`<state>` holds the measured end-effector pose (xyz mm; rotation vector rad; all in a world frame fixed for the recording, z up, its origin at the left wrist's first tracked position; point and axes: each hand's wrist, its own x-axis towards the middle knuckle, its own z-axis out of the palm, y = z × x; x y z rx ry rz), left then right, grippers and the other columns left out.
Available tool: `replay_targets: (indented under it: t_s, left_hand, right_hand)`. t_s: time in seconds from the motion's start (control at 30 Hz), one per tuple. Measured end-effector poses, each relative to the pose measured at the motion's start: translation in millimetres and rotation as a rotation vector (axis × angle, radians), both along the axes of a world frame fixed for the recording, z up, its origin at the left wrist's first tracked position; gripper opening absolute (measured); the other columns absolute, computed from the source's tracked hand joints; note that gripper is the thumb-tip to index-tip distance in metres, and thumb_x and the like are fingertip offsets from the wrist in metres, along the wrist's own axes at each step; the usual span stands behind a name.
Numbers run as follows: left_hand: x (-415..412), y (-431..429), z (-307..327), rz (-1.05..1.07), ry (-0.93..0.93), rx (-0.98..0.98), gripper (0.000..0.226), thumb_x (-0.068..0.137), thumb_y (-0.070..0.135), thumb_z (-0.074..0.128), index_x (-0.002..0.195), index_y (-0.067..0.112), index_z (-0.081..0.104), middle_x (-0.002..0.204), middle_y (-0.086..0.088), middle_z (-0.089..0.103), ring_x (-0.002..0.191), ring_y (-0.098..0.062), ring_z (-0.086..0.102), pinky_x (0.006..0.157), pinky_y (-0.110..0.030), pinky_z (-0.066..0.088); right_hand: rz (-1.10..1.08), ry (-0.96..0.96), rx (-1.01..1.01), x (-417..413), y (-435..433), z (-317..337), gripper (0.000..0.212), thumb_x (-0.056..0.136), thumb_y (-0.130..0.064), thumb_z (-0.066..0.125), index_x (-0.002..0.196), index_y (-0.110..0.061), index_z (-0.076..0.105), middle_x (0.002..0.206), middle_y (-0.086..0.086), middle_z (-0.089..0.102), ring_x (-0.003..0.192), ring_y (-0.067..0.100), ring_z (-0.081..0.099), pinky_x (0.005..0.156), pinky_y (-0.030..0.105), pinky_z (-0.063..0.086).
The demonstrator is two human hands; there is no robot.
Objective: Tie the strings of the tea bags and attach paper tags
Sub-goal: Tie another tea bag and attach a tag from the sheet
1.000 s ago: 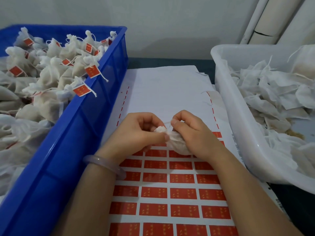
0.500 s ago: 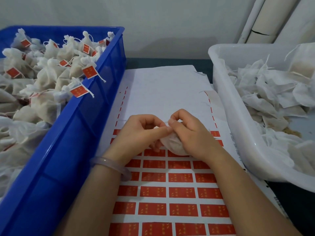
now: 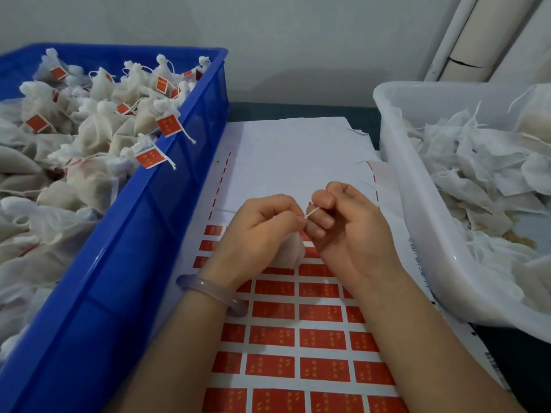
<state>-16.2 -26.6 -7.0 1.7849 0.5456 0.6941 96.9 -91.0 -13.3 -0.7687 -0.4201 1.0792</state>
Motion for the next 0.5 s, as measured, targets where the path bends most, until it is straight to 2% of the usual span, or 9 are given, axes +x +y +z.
replay_targets:
  t_s: [0.1, 0.2, 0.27, 0.33, 0.37, 0.43, 0.5]
  left_hand:
    - [1.6, -3.3, 4.6, -0.067, -0.032, -0.092, 0.02, 0.072, 0.012, 0.044, 0.058, 0.007, 0.057, 0.06, -0.008, 0.052, 0.062, -0.012, 0.049, 0.063, -0.022, 0.042]
    - [0.9, -12.4, 3.4, -0.246, -0.044, -0.286, 0.022, 0.082, 0.006, 0.042, 0.062, 0.006, 0.052, 0.062, -0.014, 0.053, 0.063, -0.023, 0.055, 0.066, -0.027, 0.049]
    - [1.4, -19.6, 2.7, -0.387, -0.017, -0.405, 0.026, 0.087, -0.001, 0.039, 0.064, 0.006, 0.048, 0.059, -0.013, 0.051, 0.057, -0.024, 0.053, 0.06, -0.025, 0.05]
    - [2.6, -22.2, 2.4, -0.506, 0.059, -0.438, 0.028, 0.088, -0.003, 0.038, 0.063, 0.008, 0.048, 0.056, -0.007, 0.05, 0.052, -0.017, 0.051, 0.055, -0.024, 0.047]
    - [2.9, -21.8, 2.9, -0.551, 0.1, -0.418, 0.03, 0.09, -0.003, 0.038, 0.064, 0.009, 0.048, 0.056, -0.005, 0.049, 0.052, -0.013, 0.049, 0.055, -0.023, 0.045]
    - [1.7, -21.0, 2.9, -0.603, 0.144, -0.365, 0.031, 0.092, -0.002, 0.04, 0.065, 0.011, 0.049, 0.058, -0.004, 0.048, 0.052, -0.011, 0.048, 0.055, -0.02, 0.043]
    - [-0.6, -20.4, 3.7, -0.564, 0.137, -0.328, 0.032, 0.092, 0.0, 0.043, 0.065, 0.014, 0.052, 0.059, -0.001, 0.05, 0.052, -0.01, 0.048, 0.054, -0.019, 0.043]
  right_hand:
    - [0.04, -0.017, 0.023, 2.4, -2.3, 3.3, 0.029, 0.097, -0.01, 0.036, 0.069, -0.014, 0.043, 0.056, -0.004, 0.047, 0.043, 0.007, 0.034, 0.037, 0.017, 0.033]
    - [0.025, -0.146, -0.033, 6.9, -5.5, 3.1, 0.026, 0.085, -0.013, 0.048, 0.06, -0.018, 0.05, 0.055, -0.004, 0.05, 0.042, 0.007, 0.033, 0.034, 0.014, 0.026]
    - [-0.037, -0.171, -0.116, 10.3, -3.8, -0.9, 0.034, 0.083, -0.012, 0.048, 0.05, -0.02, 0.054, 0.052, -0.002, 0.052, 0.044, 0.011, 0.037, 0.038, 0.017, 0.03]
    - [-0.117, -0.199, -0.204, 13.6, -0.7, -5.6, 0.042, 0.09, -0.016, 0.047, 0.05, -0.019, 0.06, 0.056, 0.002, 0.059, 0.047, 0.012, 0.044, 0.041, 0.02, 0.037]
    - [-0.162, -0.299, -0.251, 15.1, 0.9, -8.1, 0.04, 0.092, -0.018, 0.048, 0.055, -0.018, 0.063, 0.06, 0.002, 0.063, 0.049, 0.012, 0.047, 0.042, 0.022, 0.04]
    - [-0.245, -0.632, -0.325, 15.2, 2.4, -13.1, 0.025, 0.091, -0.017, 0.055, 0.068, -0.018, 0.065, 0.067, -0.002, 0.068, 0.056, 0.01, 0.052, 0.048, 0.024, 0.044]
    - [-0.265, -0.911, -0.291, 14.3, 4.0, -14.7, 0.017, 0.088, -0.012, 0.06, 0.077, -0.023, 0.066, 0.071, -0.009, 0.07, 0.064, 0.003, 0.059, 0.058, 0.018, 0.048]
